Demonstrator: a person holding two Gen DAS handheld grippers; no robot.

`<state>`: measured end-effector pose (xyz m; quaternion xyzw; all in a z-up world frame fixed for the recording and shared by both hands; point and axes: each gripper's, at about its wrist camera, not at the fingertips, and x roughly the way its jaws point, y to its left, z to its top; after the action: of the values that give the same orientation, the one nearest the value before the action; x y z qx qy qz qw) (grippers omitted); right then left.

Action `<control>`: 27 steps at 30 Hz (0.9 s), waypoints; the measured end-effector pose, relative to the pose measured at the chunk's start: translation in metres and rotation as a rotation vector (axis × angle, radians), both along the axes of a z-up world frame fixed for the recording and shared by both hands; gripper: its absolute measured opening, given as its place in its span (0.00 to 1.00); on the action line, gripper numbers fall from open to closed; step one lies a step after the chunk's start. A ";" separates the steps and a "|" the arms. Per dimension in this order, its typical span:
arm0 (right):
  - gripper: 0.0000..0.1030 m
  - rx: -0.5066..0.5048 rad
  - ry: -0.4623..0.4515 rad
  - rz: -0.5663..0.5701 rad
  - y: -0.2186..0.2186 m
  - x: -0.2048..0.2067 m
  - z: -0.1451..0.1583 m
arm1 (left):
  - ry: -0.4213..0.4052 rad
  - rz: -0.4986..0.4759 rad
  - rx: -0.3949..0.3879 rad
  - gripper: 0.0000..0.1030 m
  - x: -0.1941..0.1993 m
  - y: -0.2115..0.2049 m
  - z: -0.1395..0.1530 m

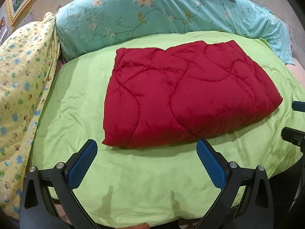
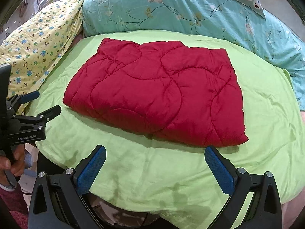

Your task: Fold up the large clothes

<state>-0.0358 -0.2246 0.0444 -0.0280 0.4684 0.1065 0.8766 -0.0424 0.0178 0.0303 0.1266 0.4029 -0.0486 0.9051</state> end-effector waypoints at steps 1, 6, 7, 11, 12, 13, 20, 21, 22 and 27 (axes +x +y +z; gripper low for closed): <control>1.00 -0.001 0.001 -0.002 0.000 0.000 0.000 | -0.002 -0.002 0.001 1.00 0.001 -0.001 0.001; 1.00 -0.002 0.015 -0.007 -0.002 0.008 -0.005 | 0.000 -0.006 -0.007 1.00 0.007 -0.008 0.000; 1.00 -0.001 0.019 -0.011 -0.003 0.011 -0.007 | 0.004 -0.005 -0.007 1.00 0.009 -0.009 -0.001; 1.00 0.016 0.034 -0.017 -0.005 0.019 -0.014 | 0.012 -0.003 -0.010 1.00 0.016 -0.013 -0.005; 1.00 0.017 0.037 -0.018 -0.005 0.020 -0.015 | 0.012 -0.001 -0.008 1.00 0.018 -0.014 -0.007; 1.00 0.018 0.040 -0.020 -0.005 0.022 -0.016 | 0.012 0.001 -0.007 1.00 0.019 -0.015 -0.008; 1.00 0.007 0.053 -0.017 -0.002 0.033 -0.023 | 0.030 -0.005 -0.018 1.00 0.030 -0.017 -0.014; 1.00 0.008 0.053 -0.016 -0.002 0.034 -0.024 | 0.031 -0.004 -0.021 1.00 0.032 -0.017 -0.015; 1.00 0.008 0.054 -0.015 -0.002 0.035 -0.024 | 0.032 -0.003 -0.022 1.00 0.033 -0.017 -0.015; 1.00 0.003 0.058 -0.009 -0.001 0.038 -0.026 | 0.035 -0.005 -0.023 1.00 0.039 -0.018 -0.017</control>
<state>0.0025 -0.2253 0.0188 -0.0213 0.4935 0.1042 0.8632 -0.0035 0.0002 0.0135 0.1162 0.4179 -0.0577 0.8992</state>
